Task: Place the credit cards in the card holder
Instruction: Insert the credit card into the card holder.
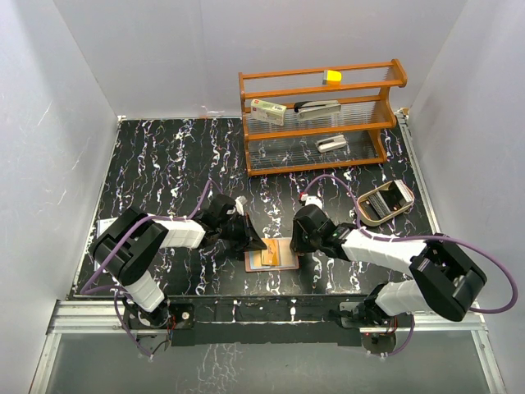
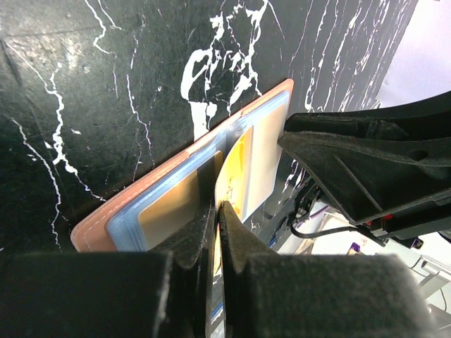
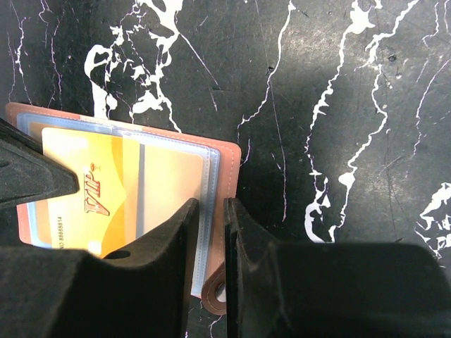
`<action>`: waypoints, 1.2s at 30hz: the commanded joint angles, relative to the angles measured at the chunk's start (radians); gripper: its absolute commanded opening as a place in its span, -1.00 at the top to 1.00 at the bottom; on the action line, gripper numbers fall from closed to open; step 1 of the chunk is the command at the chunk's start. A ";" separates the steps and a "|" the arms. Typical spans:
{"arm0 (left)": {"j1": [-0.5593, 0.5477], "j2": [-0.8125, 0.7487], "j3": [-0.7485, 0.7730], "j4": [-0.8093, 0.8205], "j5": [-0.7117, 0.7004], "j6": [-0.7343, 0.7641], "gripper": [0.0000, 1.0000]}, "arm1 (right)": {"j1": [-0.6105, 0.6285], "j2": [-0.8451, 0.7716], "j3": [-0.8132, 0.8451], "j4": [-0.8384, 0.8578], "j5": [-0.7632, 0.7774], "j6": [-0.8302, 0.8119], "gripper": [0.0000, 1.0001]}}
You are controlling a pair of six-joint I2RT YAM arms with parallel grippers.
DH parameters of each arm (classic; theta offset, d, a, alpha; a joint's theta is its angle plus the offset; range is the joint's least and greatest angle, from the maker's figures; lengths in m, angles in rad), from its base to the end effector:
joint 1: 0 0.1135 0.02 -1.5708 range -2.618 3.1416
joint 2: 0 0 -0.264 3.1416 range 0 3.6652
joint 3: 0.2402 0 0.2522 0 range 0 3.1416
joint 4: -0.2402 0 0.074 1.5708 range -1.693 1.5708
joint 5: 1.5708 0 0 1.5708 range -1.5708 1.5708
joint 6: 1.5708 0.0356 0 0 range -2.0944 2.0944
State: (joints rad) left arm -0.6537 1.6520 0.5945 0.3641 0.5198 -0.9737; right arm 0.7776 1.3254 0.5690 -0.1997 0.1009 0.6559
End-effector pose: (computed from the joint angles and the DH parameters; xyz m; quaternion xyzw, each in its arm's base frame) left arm 0.2231 -0.1932 0.1257 -0.0316 0.8811 -0.4582 0.1128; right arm 0.1723 0.1646 0.1557 -0.0427 0.9511 0.1623 0.2594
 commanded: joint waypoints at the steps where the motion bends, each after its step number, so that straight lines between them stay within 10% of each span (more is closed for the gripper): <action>1: 0.001 0.005 -0.030 -0.029 -0.102 0.009 1.00 | 0.006 -0.018 -0.009 0.017 -0.036 0.019 0.64; 12: -0.007 -0.005 -0.031 0.002 -0.078 -0.022 1.00 | 0.007 -0.031 -0.039 0.094 -0.098 0.103 0.69; 20: -0.008 -0.085 0.062 -0.233 -0.159 0.073 0.16 | 0.006 -0.097 0.042 -0.055 -0.043 0.056 0.46; 36: -0.017 -0.102 0.093 -0.323 -0.176 0.099 -0.01 | 0.053 -0.118 0.040 -0.084 -0.022 0.123 0.25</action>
State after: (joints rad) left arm -0.6636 1.5742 0.6781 0.1360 0.3939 -0.9092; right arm 0.8207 1.1942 0.5865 -0.3145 0.0555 0.7628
